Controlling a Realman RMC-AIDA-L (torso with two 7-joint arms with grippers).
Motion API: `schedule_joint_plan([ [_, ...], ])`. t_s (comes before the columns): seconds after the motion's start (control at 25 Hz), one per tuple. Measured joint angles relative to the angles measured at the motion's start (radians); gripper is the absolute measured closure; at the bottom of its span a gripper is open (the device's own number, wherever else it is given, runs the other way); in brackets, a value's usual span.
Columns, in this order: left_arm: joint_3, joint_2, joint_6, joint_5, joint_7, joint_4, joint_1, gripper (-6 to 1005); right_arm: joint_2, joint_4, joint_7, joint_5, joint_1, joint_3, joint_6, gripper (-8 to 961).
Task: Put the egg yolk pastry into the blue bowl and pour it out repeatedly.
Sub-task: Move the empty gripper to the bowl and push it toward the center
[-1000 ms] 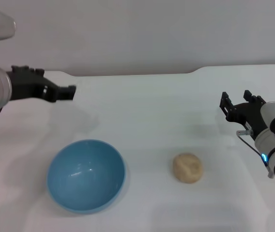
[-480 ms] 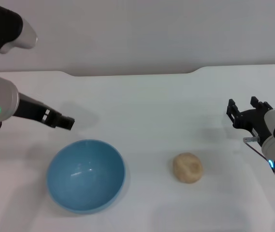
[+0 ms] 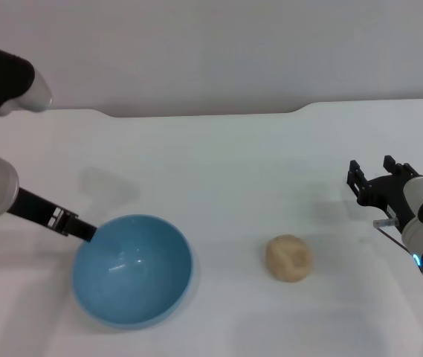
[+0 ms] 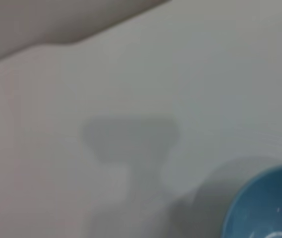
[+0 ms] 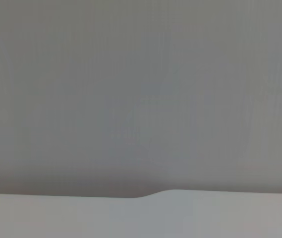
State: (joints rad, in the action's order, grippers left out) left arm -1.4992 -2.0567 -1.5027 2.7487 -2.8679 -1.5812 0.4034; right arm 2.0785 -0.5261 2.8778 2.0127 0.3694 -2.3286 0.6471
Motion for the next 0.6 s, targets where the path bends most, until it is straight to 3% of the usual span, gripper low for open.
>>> schedule_joint_plan([
  [0.6, -0.010, -0.003, 0.001, -0.007, -0.002, 0.149, 0.041, 138, 0.000, 0.000, 0.000, 0.000, -0.001, -0.011, 0.002, 398],
])
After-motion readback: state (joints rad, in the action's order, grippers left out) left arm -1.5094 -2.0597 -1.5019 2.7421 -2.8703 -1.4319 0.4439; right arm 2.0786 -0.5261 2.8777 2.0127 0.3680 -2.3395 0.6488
